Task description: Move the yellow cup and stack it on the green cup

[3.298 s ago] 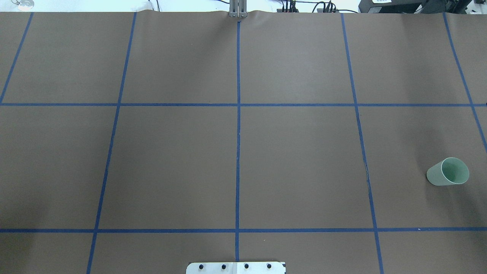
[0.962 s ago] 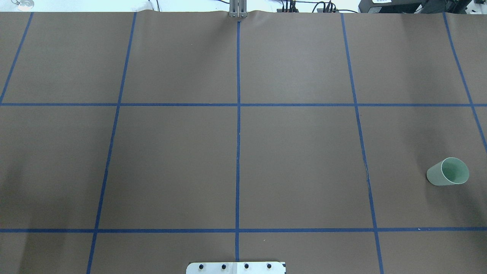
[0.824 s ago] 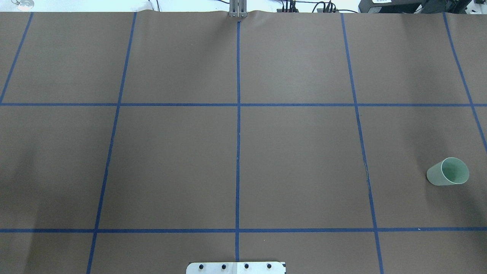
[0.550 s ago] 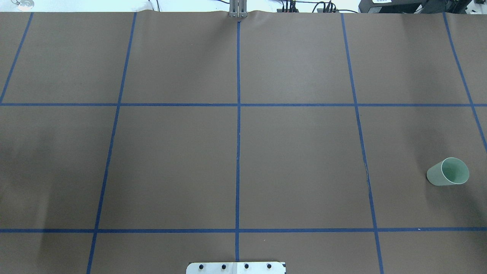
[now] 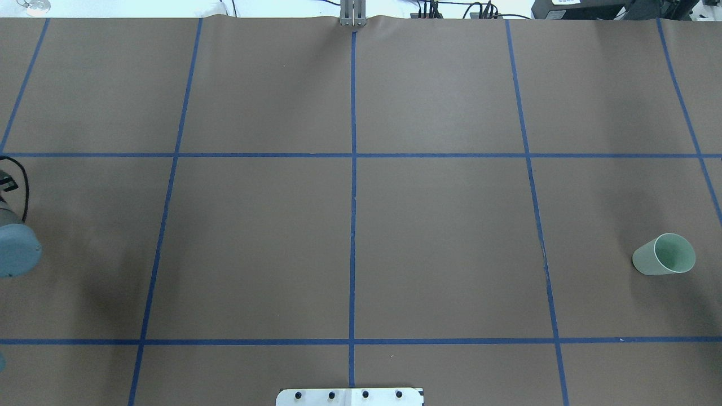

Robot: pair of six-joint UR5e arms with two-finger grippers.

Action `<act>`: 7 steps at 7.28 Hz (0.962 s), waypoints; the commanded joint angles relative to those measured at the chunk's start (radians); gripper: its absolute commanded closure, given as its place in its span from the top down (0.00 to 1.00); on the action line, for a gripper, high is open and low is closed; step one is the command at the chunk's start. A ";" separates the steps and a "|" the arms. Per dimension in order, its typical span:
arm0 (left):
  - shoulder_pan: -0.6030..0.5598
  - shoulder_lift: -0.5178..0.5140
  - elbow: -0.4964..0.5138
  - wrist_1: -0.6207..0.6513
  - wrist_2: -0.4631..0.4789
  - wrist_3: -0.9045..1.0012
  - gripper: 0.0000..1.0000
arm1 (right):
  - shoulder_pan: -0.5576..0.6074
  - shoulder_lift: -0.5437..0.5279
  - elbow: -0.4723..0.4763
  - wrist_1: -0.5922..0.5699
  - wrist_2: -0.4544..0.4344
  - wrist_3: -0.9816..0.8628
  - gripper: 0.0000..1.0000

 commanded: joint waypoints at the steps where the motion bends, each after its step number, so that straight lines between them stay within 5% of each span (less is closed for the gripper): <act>1: -0.002 -0.117 0.058 -0.214 0.011 0.199 0.44 | 0.000 0.006 -0.006 0.003 0.042 0.000 1.00; 3: 0.002 -0.275 0.189 -0.404 0.010 0.369 0.44 | 0.000 0.013 -0.006 0.009 0.045 0.000 1.00; 5: 0.010 -0.306 0.247 -0.613 0.005 0.421 0.44 | -0.002 0.017 -0.008 0.011 0.044 0.000 1.00; 7: 0.010 -0.409 0.252 -0.655 0.007 0.523 0.44 | 0.000 0.017 -0.006 0.012 0.044 0.000 1.00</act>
